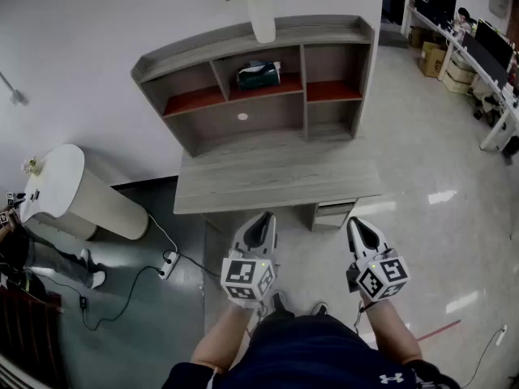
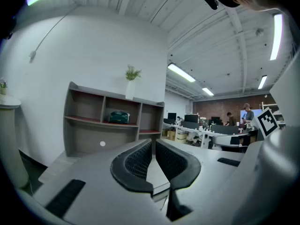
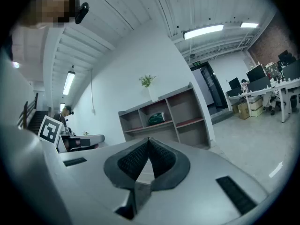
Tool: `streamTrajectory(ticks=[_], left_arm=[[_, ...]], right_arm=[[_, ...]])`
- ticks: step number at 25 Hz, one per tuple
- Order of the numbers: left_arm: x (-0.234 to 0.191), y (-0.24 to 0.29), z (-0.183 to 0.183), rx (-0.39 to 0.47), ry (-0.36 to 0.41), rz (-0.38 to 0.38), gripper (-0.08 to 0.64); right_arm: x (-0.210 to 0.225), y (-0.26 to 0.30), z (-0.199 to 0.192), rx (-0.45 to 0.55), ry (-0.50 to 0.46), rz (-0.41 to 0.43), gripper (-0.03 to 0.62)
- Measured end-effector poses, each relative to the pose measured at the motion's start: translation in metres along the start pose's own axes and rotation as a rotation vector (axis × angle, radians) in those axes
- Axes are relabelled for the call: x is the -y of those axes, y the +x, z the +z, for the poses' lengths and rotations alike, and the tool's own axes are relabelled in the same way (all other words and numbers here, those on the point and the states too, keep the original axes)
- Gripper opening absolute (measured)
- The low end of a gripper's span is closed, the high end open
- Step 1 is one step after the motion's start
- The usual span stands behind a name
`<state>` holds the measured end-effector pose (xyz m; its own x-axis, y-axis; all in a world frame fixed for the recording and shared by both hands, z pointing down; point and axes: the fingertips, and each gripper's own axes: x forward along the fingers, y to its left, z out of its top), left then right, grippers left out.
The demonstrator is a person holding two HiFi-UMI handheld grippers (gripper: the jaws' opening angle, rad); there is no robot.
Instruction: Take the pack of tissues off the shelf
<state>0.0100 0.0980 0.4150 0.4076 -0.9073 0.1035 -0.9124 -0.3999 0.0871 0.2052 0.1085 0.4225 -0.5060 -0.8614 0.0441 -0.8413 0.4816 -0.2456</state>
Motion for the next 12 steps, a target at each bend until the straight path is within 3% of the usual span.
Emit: streamTrajectory(ticks=[3,12], left_arm=[[-0.022,-0.014,0.009,0.017,0.025,0.008,0.040],[-0.066,-0.024,0.016,0.036,0.002,0.007,0.040]], right_arm=[[-0.016,0.009,-0.002,0.003,0.005,-0.007,0.012],[-0.053,0.032,0.003,0.010,-0.060,-0.006,0.012]])
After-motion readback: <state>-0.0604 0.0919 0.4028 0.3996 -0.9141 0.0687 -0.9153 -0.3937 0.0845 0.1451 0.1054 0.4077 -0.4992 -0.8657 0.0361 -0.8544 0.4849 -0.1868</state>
